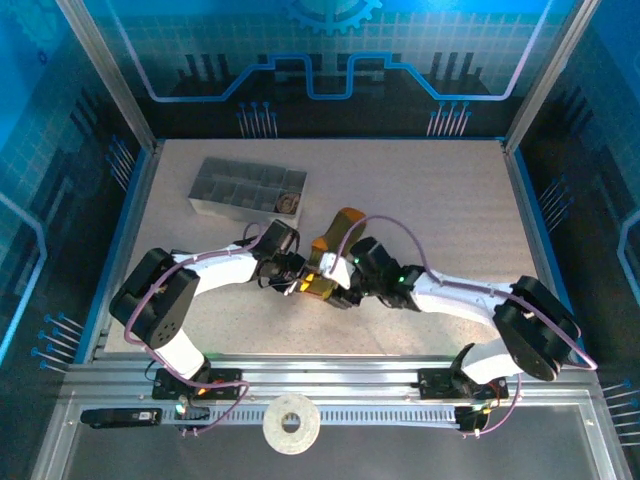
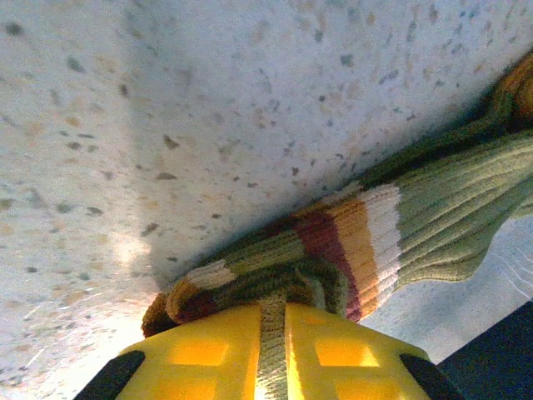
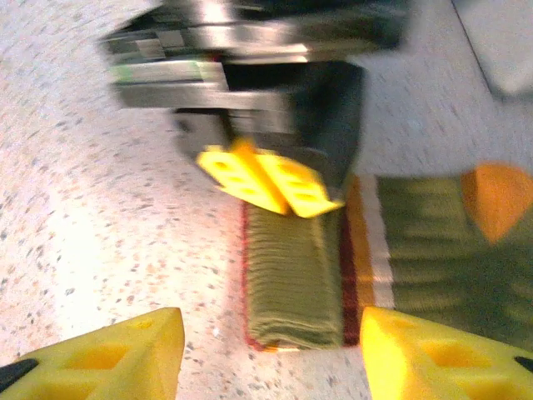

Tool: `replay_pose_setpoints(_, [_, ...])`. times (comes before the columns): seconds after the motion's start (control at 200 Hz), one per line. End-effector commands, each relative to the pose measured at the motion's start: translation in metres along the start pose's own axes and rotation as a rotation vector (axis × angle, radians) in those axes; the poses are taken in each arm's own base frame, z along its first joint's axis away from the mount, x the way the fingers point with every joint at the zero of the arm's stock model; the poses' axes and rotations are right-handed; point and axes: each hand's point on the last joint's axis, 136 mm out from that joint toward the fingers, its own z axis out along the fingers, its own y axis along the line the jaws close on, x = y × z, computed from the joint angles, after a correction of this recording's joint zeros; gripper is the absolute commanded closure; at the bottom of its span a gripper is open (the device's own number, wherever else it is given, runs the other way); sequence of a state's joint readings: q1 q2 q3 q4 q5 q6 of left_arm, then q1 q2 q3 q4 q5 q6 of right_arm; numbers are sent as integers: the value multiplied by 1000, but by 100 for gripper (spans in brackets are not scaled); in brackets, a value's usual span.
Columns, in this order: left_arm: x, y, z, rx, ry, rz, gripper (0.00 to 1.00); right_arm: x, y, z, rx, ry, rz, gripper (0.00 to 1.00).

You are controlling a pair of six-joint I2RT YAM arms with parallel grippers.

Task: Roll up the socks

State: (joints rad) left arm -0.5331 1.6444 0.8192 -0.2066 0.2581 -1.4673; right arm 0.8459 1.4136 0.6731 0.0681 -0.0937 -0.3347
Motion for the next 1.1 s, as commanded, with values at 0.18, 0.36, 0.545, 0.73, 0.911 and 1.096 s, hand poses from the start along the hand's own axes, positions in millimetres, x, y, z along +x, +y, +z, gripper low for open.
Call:
replay_pose_setpoints(0.18, [-14,42,-3,-172,-16,-97,84,7,9,39,183,144,-489,41])
replay_pose_setpoints(0.36, [-14,46,-9,-175,-8,-101,83,4,3,61,245,192,-579,43])
replay_pose_setpoints(0.545, [-14,45,-16,-160,-9,-95,83,15,-9,75,286,269,-533,54])
replay_pose_setpoints(0.73, [-19,40,-31,-123,-22,-100,80,25,-5,80,248,320,-471,86])
replay_pose_setpoints(0.911, [-31,28,-63,-36,-69,-129,53,28,15,77,142,289,-404,100])
replay_pose_setpoints(1.096, [-39,36,-85,-14,-85,-177,43,28,35,73,20,243,-255,100])
